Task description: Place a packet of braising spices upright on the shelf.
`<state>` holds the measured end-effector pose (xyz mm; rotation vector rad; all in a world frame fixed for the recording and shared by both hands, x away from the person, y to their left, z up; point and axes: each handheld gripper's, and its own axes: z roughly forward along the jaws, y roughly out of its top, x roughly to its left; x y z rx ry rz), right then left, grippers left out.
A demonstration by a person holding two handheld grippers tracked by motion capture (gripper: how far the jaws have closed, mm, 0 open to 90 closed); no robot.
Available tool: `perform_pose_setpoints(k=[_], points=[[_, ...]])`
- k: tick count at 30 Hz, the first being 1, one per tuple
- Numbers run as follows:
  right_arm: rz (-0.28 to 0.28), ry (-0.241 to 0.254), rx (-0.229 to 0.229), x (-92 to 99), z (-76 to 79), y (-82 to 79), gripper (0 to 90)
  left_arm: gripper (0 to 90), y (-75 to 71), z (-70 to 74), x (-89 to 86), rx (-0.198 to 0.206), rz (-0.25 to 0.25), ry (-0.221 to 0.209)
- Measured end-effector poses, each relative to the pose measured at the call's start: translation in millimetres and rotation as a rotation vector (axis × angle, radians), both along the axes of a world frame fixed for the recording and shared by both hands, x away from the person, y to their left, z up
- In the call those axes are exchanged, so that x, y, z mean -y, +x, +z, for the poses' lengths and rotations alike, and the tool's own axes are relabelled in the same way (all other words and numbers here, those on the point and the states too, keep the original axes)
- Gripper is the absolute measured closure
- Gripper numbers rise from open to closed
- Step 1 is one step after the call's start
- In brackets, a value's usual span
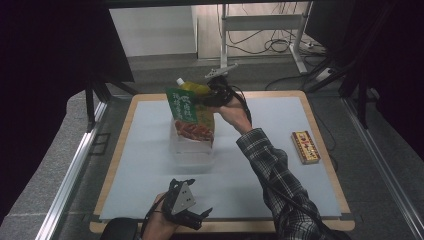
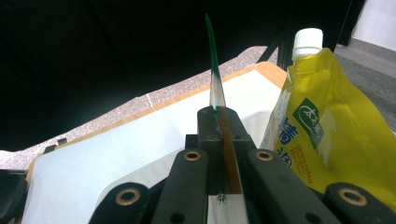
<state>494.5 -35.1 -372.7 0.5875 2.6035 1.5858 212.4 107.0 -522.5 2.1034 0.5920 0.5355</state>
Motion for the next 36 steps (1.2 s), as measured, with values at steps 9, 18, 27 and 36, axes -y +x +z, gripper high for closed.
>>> perform_pose_setpoints(k=[9,18,27,36], points=[[-0.039,-0.01,0.037,4.8,-0.2,0.4,75.2,1.4,-0.1,-1.1,1.4,0.001,-0.003,0.017],[-0.111,-0.031,0.075,20.6,2.7,-1.1,49.0,1.4,-0.4,-0.9,1.9,0.005,-0.003,0.015],[-0.14,-0.063,0.075,35.0,-2.9,-4.7,37.3,1.4,-0.2,-1.3,2.7,0.006,-0.002,0.016],[-0.17,-0.106,0.074,47.2,-9.8,-13.1,30.5,1.4,0.0,-1.3,2.8,0.006,0.0,0.012]])
